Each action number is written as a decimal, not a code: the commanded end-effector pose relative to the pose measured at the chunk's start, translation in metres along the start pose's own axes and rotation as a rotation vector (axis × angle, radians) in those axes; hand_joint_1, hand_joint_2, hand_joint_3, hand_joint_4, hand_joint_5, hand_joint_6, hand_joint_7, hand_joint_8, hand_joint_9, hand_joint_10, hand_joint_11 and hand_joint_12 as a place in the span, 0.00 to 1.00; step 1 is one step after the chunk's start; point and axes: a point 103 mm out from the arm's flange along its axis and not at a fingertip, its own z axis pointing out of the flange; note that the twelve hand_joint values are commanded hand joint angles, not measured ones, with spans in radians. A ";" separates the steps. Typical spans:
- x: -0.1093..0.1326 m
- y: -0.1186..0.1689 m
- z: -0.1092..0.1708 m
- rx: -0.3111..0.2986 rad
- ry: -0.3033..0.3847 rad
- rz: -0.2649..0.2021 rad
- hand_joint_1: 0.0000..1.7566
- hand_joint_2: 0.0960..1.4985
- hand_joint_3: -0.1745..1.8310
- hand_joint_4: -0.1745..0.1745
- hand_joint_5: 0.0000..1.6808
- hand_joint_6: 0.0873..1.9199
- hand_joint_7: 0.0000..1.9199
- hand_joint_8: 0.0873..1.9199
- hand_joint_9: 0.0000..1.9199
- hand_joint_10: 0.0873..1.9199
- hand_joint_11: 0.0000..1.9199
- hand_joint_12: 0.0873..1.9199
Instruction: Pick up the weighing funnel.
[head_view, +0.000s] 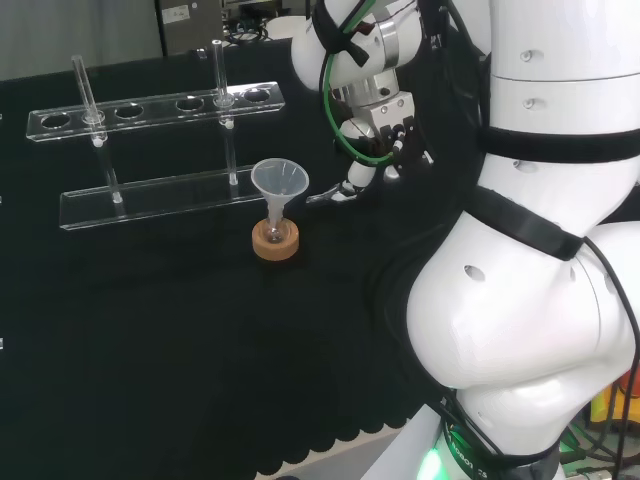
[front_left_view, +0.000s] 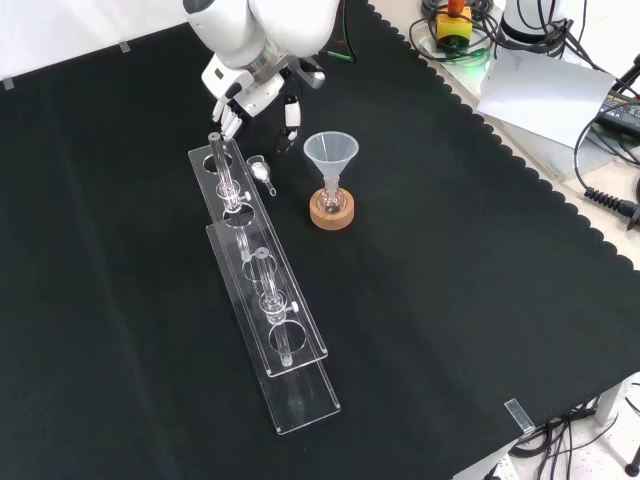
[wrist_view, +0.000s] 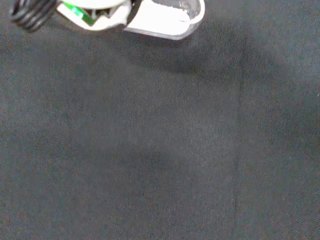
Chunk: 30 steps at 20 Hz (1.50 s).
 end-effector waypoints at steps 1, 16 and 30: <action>0.002 0.004 0.010 0.011 -0.011 -0.002 0.50 0.38 0.41 0.34 0.36 0.01 0.25 0.35 0.38 0.25 0.26 0.65; 0.004 0.013 0.023 0.004 -0.037 -0.012 0.50 0.37 0.42 0.35 0.34 0.25 0.27 0.34 0.39 0.24 0.26 0.64; 0.006 0.020 0.027 0.012 -0.039 -0.011 0.51 0.37 0.42 0.35 0.32 0.31 0.30 0.34 0.40 0.24 0.27 0.64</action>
